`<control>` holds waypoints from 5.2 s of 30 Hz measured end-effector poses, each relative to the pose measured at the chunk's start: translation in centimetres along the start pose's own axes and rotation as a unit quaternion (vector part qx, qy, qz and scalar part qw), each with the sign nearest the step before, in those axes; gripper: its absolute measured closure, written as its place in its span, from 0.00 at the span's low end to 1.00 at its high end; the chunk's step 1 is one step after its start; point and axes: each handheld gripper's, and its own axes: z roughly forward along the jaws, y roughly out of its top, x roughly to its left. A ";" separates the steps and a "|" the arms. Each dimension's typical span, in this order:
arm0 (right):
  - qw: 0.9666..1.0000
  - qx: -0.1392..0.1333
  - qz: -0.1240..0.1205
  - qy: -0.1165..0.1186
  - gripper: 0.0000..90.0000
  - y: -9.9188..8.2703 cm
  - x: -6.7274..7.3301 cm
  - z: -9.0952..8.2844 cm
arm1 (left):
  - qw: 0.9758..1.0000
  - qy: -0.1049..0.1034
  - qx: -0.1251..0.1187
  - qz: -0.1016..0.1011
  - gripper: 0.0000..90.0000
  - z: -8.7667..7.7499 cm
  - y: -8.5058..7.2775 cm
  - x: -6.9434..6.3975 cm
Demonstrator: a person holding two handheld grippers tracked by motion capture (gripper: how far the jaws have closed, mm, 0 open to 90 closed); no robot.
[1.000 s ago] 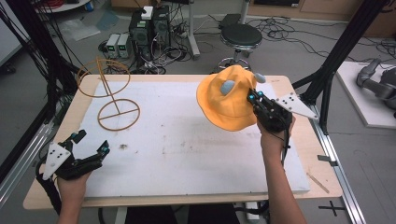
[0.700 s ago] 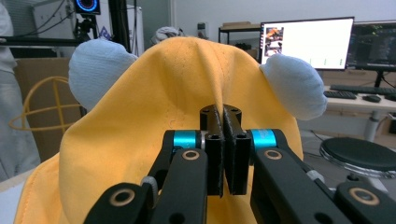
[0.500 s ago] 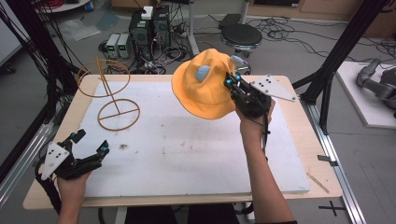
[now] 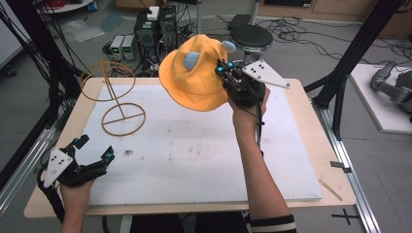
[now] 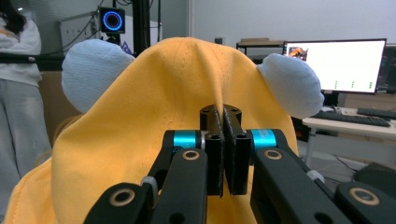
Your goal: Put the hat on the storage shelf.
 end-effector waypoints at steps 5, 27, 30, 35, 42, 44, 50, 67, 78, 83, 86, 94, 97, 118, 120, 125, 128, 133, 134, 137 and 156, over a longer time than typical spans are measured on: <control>1.000 -0.001 -0.008 0.003 0.99 0.9 1.1 1.6 | 1.000 -0.001 0.003 -0.002 0.11 0.0 -0.1 0.0; 1.000 -0.006 -0.005 0.027 0.99 2.8 7.1 9.1 | 1.000 0.003 -0.007 -0.021 0.11 -0.6 -0.4 0.5; 0.999 -0.008 -0.005 0.036 0.99 3.1 8.8 10.9 | 1.000 0.003 -0.008 -0.025 0.11 -0.7 -0.4 0.6; 0.999 -0.011 -0.006 0.046 0.99 2.9 11.0 12.8 | 1.000 0.004 -0.008 -0.029 0.11 -0.7 -0.6 0.6; 0.998 -0.008 -0.004 0.055 0.99 2.2 13.5 15.2 | 1.000 0.003 -0.010 -0.030 0.11 -0.9 -0.6 0.7; 0.998 -0.006 -0.004 0.054 0.99 1.9 13.8 15.6 | 0.999 0.004 -0.010 -0.032 0.11 -0.9 -0.7 0.8; 0.999 0.010 0.006 0.051 0.99 0.0 15.3 17.7 | 0.999 0.005 -0.008 -0.035 0.11 -1.2 -1.0 1.0; 0.998 0.047 0.004 0.041 0.99 -3.9 18.2 20.6 | 0.999 0.009 -0.008 -0.038 0.11 -2.0 -1.1 1.5; 0.996 0.080 -0.007 0.041 0.99 -5.9 19.0 21.3 | 0.999 0.014 -0.008 -0.046 0.11 -2.2 -1.3 2.0; 0.996 0.079 -0.011 0.037 0.98 -6.6 19.2 20.9 | 0.999 0.015 -0.009 -0.046 0.11 -2.2 -1.2 1.9; 0.996 0.081 -0.010 0.038 0.98 -6.9 19.2 20.8 | 0.999 0.013 -0.007 -0.043 0.11 -2.1 -1.2 1.8; 0.998 0.044 -0.046 -0.020 0.42 -5.8 19.4 19.6 | 0.999 0.015 -0.006 -0.042 0.11 -2.2 -1.2 2.1; 0.995 0.054 -0.080 -0.034 0.29 -5.3 19.1 19.0 | 0.999 0.017 -0.007 -0.044 0.11 -2.3 -1.2 2.1; 0.997 0.034 -0.060 -0.046 0.13 -0.5 6.4 5.3 | 0.999 0.021 0.000 -0.035 0.11 -2.1 -1.3 2.0; 0.996 0.037 -0.072 -0.038 0.13 -0.3 5.5 3.9 | 0.999 0.021 0.002 -0.032 0.11 -2.2 -1.3 2.0; 0.997 0.033 -0.067 -0.019 0.13 -0.4 2.9 0.2 | 0.999 0.025 0.000 -0.037 0.11 -2.4 -1.3 2.2; 0.997 0.035 -0.060 -0.018 0.13 -1.1 0.4 -3.2 | 0.999 0.027 -0.002 -0.040 0.11 -2.5 -1.3 2.2; 0.997 0.034 -0.053 -0.039 0.13 -2.3 -2.9 -7.3 | 0.999 0.028 -0.002 -0.040 0.11 -2.3 -1.2 2.2; 0.998 0.032 -0.046 -0.038 0.13 -2.6 -3.7 -8.2 | 0.999 0.027 -0.002 -0.042 0.11 -2.3 -1.2 2.1; 0.998 0.031 -0.031 -0.035 0.13 -3.6 -5.8 -10.7 | 0.999 0.024 0.000 -0.047 0.11 -2.1 -1.1 2.1; 0.999 0.027 0.019 -0.004 0.17 -13.1 -12.6 -20.8 | 0.999 0.024 0.005 -0.041 0.11 -1.3 -0.9 1.6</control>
